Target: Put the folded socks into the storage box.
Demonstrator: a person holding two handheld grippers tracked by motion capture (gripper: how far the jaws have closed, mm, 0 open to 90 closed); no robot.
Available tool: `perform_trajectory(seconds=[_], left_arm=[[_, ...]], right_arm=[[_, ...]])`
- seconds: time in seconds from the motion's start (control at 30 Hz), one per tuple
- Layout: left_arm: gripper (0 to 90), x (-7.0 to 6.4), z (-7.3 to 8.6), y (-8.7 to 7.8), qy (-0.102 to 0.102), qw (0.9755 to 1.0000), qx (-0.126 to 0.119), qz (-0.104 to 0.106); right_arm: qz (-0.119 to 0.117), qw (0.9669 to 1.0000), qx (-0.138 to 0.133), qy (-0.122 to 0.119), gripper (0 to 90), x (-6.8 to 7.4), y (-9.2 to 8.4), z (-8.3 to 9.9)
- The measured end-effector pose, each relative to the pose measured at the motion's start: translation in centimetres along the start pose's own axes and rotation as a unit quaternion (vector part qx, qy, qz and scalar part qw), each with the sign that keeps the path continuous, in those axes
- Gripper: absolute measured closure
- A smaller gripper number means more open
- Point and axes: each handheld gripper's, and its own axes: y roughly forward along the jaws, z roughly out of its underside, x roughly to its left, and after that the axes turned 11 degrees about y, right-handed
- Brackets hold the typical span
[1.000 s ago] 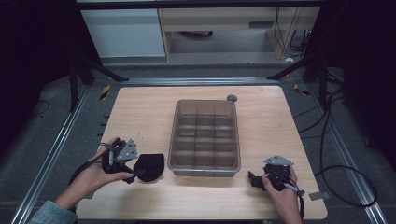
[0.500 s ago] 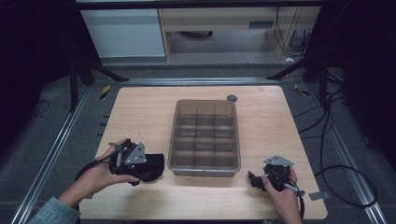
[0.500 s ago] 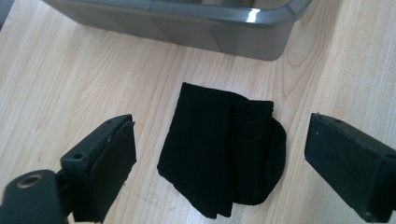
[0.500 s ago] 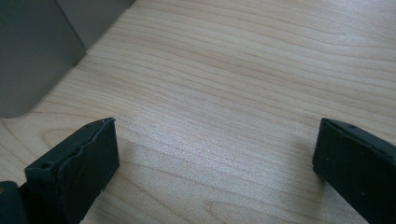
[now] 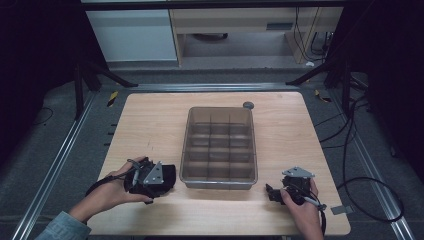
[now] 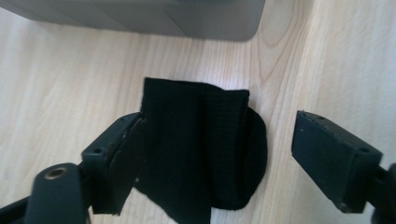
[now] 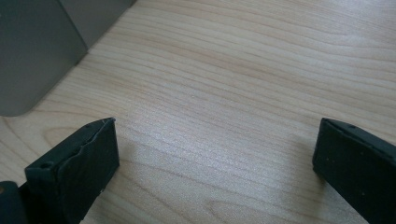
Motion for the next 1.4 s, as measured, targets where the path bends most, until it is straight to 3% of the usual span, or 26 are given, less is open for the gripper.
perform_trajectory(seconds=[0.17,0.4,0.67,1.03,1.2,1.3,1.4], left_arm=[[11.5,0.3,0.6,2.1,-0.013,0.9998,0.008,0.011],[13.4,0.4,1.3,3.0,-0.017,0.9992,0.021,0.028],[25.3,0.8,1.8,3.7,-0.022,0.9988,0.021,0.039],[56.4,1.8,2.2,3.6,-0.047,0.9982,0.015,0.034],[61.7,2.3,2.4,3.5,-0.059,0.9973,0.007,0.043],[62.8,2.7,2.8,3.1,-0.082,0.9954,-0.004,0.048],[63.0,2.9,3.0,2.7,-0.090,0.9948,-0.011,0.048]], right_arm=[[0.000,1.0000,0.000,0.000,0.7,0.0,0.0,0.0],[0.000,1.0000,0.000,0.000,0.7,0.0,0.0,0.0],[0.000,1.0000,0.000,0.000,0.7,0.0,0.0,0.0],[0.000,1.0000,0.001,-0.001,0.7,0.0,0.0,0.0],[-0.001,1.0000,0.000,-0.001,0.7,0.0,0.0,0.0],[0.000,1.0000,0.001,-0.002,0.6,0.0,0.0,0.0],[-0.001,1.0000,0.000,-0.002,0.6,0.0,0.0,0.0]])
